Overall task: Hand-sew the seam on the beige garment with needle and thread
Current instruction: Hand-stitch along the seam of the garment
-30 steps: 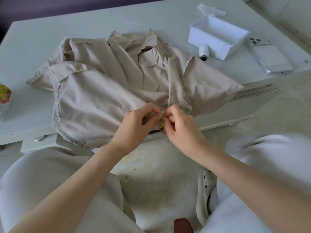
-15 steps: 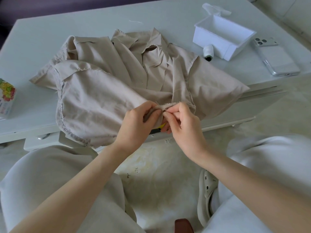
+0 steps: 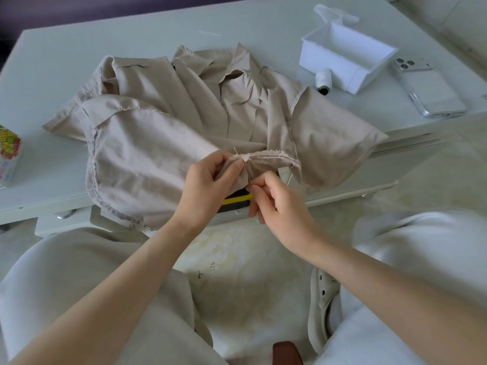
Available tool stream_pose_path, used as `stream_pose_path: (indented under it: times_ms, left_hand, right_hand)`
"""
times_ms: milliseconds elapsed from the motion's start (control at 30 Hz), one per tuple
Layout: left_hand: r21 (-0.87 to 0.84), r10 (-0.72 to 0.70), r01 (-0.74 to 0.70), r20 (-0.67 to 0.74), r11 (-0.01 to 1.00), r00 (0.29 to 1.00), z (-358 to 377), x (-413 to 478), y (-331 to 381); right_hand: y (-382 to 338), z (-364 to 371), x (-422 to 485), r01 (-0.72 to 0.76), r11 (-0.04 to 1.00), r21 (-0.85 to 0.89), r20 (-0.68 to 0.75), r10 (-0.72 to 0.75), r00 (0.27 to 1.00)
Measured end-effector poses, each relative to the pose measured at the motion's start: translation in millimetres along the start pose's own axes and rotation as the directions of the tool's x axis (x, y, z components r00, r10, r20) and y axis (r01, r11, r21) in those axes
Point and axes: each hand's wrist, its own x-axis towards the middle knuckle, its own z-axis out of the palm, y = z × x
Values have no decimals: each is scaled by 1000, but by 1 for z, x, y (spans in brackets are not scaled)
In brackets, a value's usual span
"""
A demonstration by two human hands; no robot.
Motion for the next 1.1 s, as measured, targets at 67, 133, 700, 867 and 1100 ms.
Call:
stream_pose_path:
  times_ms: [67, 133, 700, 867, 1100]
  left_hand:
    - [1, -5, 5, 28, 1000, 1000, 0, -1, 0]
    - [9, -15, 14, 76, 1000, 997, 1, -3, -1]
    - [81, 21, -8, -157, 997, 987, -7, 7, -5]
    - [109, 40, -26, -131, 994, 991, -7, 7, -8]
    - [133, 52, -35, -130, 991, 990, -10, 8, -8]
  right_hand:
    - [0, -1, 1, 9, 1000, -18, -14, -9, 1000]
    - [1, -2, 2, 21, 999, -37, -43, -23, 999]
    - [45, 5, -15, 218, 526, -822, 446, 358, 820]
    - [55, 5, -26, 285, 458, -842, 510, 501, 700]
    - [52, -2, -24, 291, 574, -766, 507, 259, 822]
